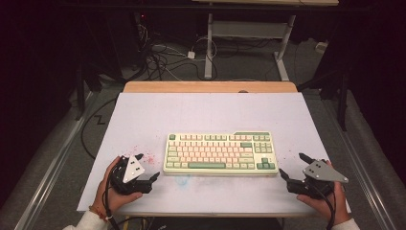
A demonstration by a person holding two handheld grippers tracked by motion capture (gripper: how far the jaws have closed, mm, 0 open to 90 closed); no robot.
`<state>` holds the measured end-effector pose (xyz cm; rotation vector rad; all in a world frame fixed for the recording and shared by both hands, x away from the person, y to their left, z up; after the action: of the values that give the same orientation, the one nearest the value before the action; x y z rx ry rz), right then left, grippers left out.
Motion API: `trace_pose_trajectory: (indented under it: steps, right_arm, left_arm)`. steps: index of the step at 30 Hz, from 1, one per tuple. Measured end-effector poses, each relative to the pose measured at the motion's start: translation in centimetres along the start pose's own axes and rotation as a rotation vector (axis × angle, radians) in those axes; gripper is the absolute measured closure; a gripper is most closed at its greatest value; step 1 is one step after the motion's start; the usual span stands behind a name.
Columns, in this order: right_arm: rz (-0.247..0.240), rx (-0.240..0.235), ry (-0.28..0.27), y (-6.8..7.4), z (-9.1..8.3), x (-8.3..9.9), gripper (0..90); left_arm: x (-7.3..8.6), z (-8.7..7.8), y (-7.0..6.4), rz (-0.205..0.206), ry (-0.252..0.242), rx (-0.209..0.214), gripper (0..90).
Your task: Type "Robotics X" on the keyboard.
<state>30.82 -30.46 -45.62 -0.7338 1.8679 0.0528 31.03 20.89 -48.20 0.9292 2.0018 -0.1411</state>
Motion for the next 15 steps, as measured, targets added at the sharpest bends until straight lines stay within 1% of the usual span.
trace_pose_trajectory:
  steps: [5,9,15]
  right_arm:
    - [0.003,0.000,-0.001,-0.04,-0.14,0.01,17.3]
    - [-0.005,0.001,-0.002,0.13,-0.13,-0.16,17.3]
    - [-0.010,-0.010,-0.009,0.30,-0.14,-0.48,19.8]
  left_arm:
    - [0.05,-0.07,-0.13,0.002,0.002,0.000,16.9]
    - [0.12,-0.23,-0.10,0.003,-0.003,0.001,16.9]
    - [0.33,-0.46,-0.01,-0.001,-0.002,-0.002,16.9]
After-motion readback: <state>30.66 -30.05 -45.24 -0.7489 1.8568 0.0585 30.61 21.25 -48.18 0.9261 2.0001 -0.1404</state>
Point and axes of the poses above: each handheld gripper's, and its own axes: z roughly forward along the jaws, x roughly out of its underside, y roughly to its left, the point moved 2 cm from there along z, roughly forward along the jaws, and after that the axes turned 2 degrees about -y, right-handed, at the moved point
